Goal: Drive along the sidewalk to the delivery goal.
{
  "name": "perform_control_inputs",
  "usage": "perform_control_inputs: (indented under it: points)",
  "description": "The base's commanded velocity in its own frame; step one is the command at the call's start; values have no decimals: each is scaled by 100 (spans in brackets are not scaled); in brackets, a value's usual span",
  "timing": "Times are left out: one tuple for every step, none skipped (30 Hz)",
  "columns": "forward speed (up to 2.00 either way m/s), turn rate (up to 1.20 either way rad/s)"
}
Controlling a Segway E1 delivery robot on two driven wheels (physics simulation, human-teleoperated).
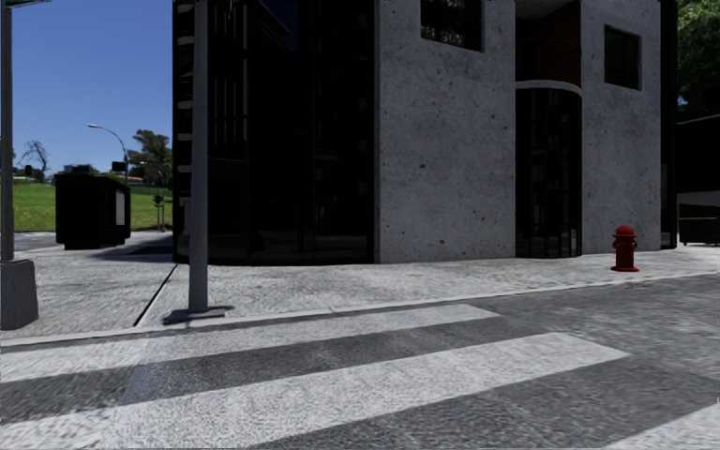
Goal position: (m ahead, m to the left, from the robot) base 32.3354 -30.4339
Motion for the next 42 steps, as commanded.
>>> perform_control_inputs:
  points:
    - [200,0]
    - [200,0]
    - [200,0]
    - [200,0]
    - [200,0]
    - [200,0]
    - [200,0]
    - [200,0]
    - [200,0]
    - [200,0]
    - [200,0]
    - [200,0]
    - [200,0]
    - [200,0]
    - [200,0]
    - [200,0]
    - [200,0]
    - [200,0]
    - [200,0]
    - [200,0]
    - [200,0]
    - [200,0]
    - [200,0]
    - [200,0]
    - [200,0]
    - [200,0]
    - [200,0]
    - [200,0]
    - [200,0]
    - [200,0]
    - [200,0]
    - [200,0]
    - [200,0]
    - [200,0]
    - [200,0]
    - [200,0]
    - [200,-13]
    - [197,-23]
    - [190,-27]
    - [186,-28]
    - [182,-29]
    - [172,-36]
